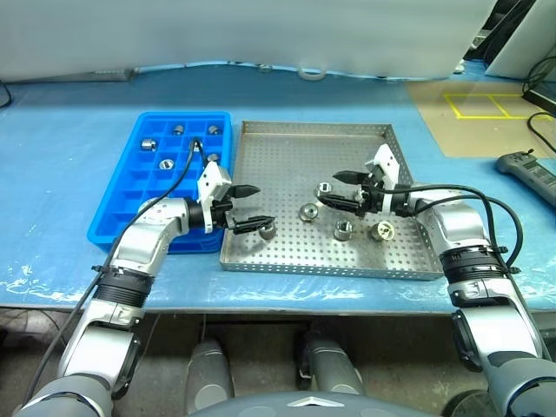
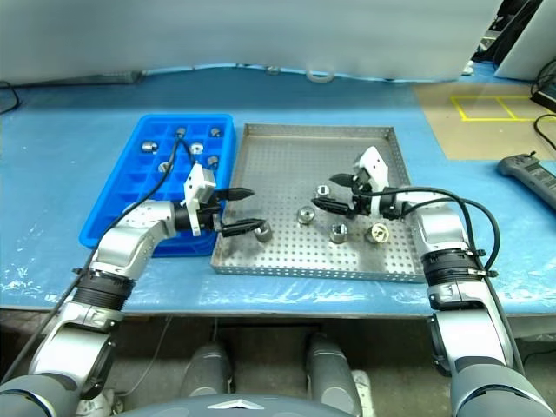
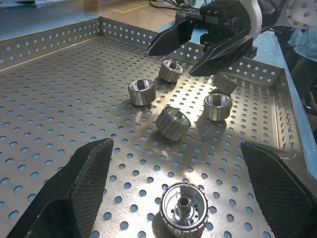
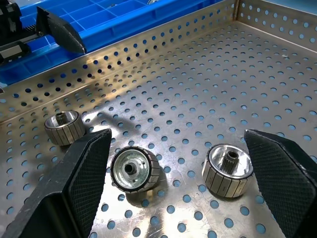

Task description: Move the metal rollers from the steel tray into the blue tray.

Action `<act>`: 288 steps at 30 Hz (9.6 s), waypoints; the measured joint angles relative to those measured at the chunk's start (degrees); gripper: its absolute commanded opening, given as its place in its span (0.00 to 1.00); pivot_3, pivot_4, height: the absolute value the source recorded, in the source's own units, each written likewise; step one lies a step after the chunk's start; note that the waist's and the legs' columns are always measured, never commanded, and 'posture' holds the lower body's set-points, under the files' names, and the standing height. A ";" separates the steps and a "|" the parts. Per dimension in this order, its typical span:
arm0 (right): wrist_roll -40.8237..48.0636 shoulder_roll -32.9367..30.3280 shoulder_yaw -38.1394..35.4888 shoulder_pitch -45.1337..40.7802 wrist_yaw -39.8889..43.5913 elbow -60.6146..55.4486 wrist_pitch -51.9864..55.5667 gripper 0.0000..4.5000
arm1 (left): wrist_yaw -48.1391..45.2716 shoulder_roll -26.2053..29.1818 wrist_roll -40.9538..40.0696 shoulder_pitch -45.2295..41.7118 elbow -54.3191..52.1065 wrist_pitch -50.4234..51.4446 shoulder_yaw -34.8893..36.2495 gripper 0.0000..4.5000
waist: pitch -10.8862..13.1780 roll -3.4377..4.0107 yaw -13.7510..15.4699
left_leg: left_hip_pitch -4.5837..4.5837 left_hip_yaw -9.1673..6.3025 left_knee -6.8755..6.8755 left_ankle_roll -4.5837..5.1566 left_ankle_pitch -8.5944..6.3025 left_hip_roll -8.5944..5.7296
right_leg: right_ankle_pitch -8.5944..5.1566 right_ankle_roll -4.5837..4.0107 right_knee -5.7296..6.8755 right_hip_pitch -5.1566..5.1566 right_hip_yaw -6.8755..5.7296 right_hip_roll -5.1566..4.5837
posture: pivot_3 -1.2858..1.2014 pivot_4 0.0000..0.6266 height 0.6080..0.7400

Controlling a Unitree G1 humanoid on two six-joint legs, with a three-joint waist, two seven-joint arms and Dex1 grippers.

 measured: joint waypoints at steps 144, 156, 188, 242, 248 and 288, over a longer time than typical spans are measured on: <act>1.26 4.06 -14.81 14.75 -28.49 -18.02 3.49 1.00 | 1.22 -15.01 21.51 -21.53 46.24 -22.05 -7.30 0.43 | -0.18 0.36 -15.80 | -0.26 0.83 0.88 2.03 -1.15 -1.06 | 0.78 1.15 -1.95 0.81 0.81 -0.94 | 0.25 0.24 1.00; -1.49 7.53 -7.49 -2.60 -21.53 5.03 -3.80 1.00 | 6.72 -17.00 -1.14 -11.43 17.42 1.60 10.90 0.43 | -0.07 0.25 -15.20 | -0.72 0.72 0.93 2.49 -1.19 -1.55 | 0.76 1.15 -1.77 0.36 0.55 -1.60 | 0.42 0.24 1.00; -10.00 22.30 -2.73 -25.79 -9.56 44.69 -22.71 1.00 | 57.96 -14.77 5.82 15.65 -15.00 -0.93 26.63 0.50 | 0.01 0.39 6.95 | -1.46 0.74 0.79 1.59 -0.25 -0.68 | 0.32 0.40 -0.38 -0.60 -0.43 -1.59 | 0.54 0.24 1.00; 18.81 38.20 -14.96 -19.20 -6.37 19.25 28.12 1.00 | 32.15 -14.86 -27.91 5.24 -20.43 9.41 19.08 0.78 | 0.06 0.43 6.93 | -0.94 0.86 -0.48 0.22 0.61 -0.06 | 0.52 0.20 -0.71 -0.64 -0.56 -0.92 | 0.51 0.24 1.00; 20.63 38.08 -15.07 -15.72 -9.02 13.94 29.52 0.66 | 30.28 -13.72 -24.17 3.97 -17.23 7.70 16.35 0.79 | 0.06 0.43 5.60 | -0.57 0.85 -1.11 -0.09 1.05 0.00 | 0.54 0.23 -0.66 -0.65 -0.53 -0.70 | 0.51 0.24 1.00; 6.28 40.26 4.87 -26.76 -12.98 35.59 -10.56 0.39 | 69.73 -13.57 -9.65 39.67 -38.38 -10.02 46.40 0.79 | -0.02 0.29 16.24 | -1.22 -0.72 -0.95 -0.23 0.91 0.29 | 0.22 0.49 -0.77 -0.49 -1.35 -0.28 | 0.71 0.24 1.00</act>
